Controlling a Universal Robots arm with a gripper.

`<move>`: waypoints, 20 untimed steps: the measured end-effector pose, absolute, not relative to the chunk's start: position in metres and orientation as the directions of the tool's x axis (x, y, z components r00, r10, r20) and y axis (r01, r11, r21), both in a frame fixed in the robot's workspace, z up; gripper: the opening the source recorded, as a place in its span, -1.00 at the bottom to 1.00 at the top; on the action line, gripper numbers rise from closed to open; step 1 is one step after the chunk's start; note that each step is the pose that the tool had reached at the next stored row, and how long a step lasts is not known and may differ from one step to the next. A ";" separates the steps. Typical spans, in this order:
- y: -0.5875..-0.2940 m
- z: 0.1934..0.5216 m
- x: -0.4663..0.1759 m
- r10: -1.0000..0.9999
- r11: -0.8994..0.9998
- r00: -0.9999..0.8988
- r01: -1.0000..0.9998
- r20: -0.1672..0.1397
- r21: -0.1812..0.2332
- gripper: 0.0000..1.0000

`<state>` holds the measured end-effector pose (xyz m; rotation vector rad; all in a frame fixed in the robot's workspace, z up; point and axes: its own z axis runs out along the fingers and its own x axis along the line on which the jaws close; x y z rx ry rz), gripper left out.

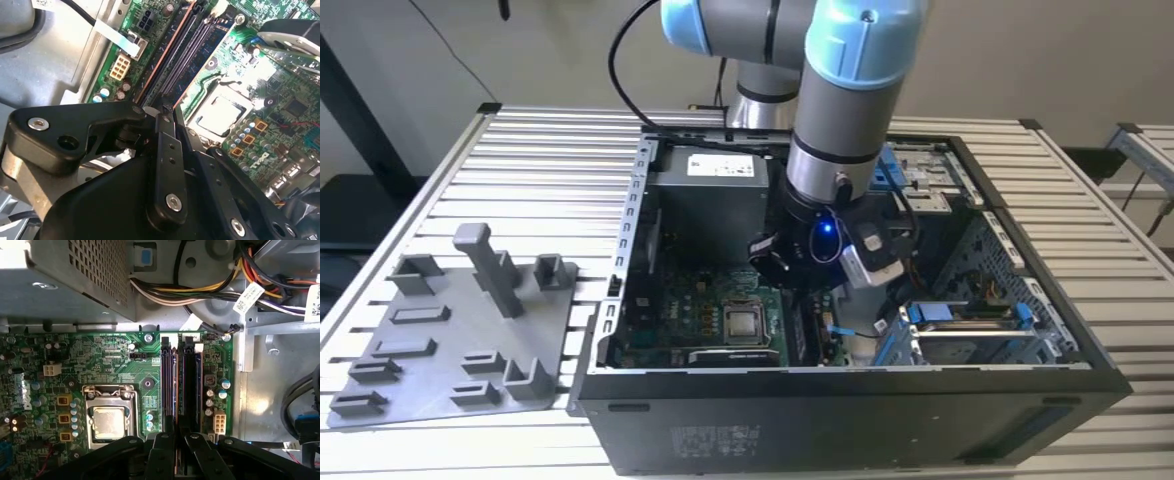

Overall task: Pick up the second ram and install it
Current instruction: 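Insert the second ram into the second slot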

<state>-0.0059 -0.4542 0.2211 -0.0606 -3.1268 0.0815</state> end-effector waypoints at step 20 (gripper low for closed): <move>-0.452 0.219 -0.010 0.038 0.998 -0.999 0.038 0.012 -0.052 -0.72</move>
